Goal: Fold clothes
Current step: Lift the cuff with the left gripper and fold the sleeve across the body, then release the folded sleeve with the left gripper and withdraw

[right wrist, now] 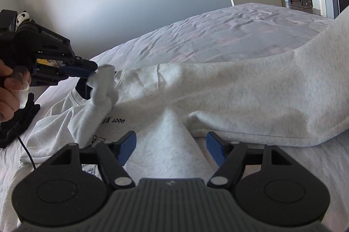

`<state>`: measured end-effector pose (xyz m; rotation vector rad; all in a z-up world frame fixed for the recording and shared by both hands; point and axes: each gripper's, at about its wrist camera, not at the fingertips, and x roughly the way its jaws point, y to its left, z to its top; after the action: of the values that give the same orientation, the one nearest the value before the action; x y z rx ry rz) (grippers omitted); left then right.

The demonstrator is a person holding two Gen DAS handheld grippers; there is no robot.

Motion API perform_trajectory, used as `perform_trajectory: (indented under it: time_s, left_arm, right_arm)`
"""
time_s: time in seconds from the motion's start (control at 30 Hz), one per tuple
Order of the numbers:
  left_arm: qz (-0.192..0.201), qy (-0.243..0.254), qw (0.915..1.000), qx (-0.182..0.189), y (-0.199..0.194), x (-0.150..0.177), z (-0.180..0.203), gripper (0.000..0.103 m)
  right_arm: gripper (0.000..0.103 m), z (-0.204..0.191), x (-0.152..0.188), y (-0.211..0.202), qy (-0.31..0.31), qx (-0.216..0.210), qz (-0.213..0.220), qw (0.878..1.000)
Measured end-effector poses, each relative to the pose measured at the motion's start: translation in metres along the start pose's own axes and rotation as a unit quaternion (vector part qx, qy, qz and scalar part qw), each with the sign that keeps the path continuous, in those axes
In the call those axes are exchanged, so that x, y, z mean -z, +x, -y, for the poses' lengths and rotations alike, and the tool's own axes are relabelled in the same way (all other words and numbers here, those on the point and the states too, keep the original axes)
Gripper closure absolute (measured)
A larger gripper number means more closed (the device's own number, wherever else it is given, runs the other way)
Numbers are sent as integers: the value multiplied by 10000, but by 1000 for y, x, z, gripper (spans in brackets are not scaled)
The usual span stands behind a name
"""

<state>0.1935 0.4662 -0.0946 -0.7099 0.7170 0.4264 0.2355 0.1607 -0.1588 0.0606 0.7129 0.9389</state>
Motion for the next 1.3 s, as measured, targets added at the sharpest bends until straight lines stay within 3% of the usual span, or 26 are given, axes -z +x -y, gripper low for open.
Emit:
perform_trajectory:
  time_s: [0.2, 0.4, 0.47, 0.6, 0.7, 0.8, 0.87, 0.93, 1.0, 1.03, 1.07, 1.1, 1.13, 1.17, 1.2, 1.23, 1.3]
  left_arm:
    - [107, 465, 9983, -321, -37, 4, -8, 89]
    - [342, 717, 9860, -1467, -96, 27, -62, 89]
    - [395, 771, 9797, -1806, -114, 38, -83, 89]
    - [442, 1124, 9611, -2484, -137, 66, -117, 88]
    - [367, 1345, 9484, -2847, -147, 93, -139, 73]
    - [154, 1741, 9321, -3173, -145, 122, -163, 65]
    - [11, 2008, 9227, -3291, -137, 134, -173, 63]
    - [29, 2290, 9147, -3329, -129, 141, -176, 55]
    - [131, 2433, 9114, -3315, -121, 144, -181, 49]
    - [169, 2479, 9085, -3361, -117, 144, -183, 50]
    - [167, 2511, 9060, -3404, -114, 142, -185, 64]
    - [164, 2498, 9088, -3337, -113, 139, -189, 80]
    - [225, 2486, 9100, -3309, -115, 138, -190, 83]
    - [291, 2474, 9111, -3284, -117, 138, -192, 93]
    - [394, 2649, 8975, -3505, -118, 141, -191, 93]
    - [428, 2816, 8903, -3552, -120, 145, -191, 93]
    - [286, 2818, 8944, -3462, -116, 151, -197, 93]
  right_arm:
    - [32, 3, 0, 4, 65, -12, -105, 9999]
    - [64, -4, 0, 5, -75, -129, -148, 9998]
    - [75, -10, 0, 5, -183, -178, -151, 9996]
    - [81, -32, -2, 8, -513, -339, -111, 9980]
    - [81, -47, -6, 15, -756, -366, -139, 9964]
    - [81, -59, -14, 27, -982, -364, -161, 9944]
    - [81, -68, -20, 40, -1111, -317, -151, 9932]
    - [81, -77, -25, 54, -1131, -325, -174, 9929]
    - [81, -86, -28, 66, -1211, -301, -246, 9919]
    - [81, -91, -28, 72, -1272, -275, -291, 9911]
    - [81, -95, -29, 78, -1333, -249, -335, 9902]
    - [81, -99, -29, 82, -1396, -213, -376, 9893]
    - [81, -101, -28, 86, -1453, -182, -414, 9884]
    - [81, -102, -27, 88, -1496, -160, -445, 9876]
    - [81, -103, -26, 90, -1526, -145, -472, 9870]
    - [81, -104, -25, 91, -1556, -131, -499, 9865]
    - [81, -105, -21, 98, -1641, -65, -614, 9845]
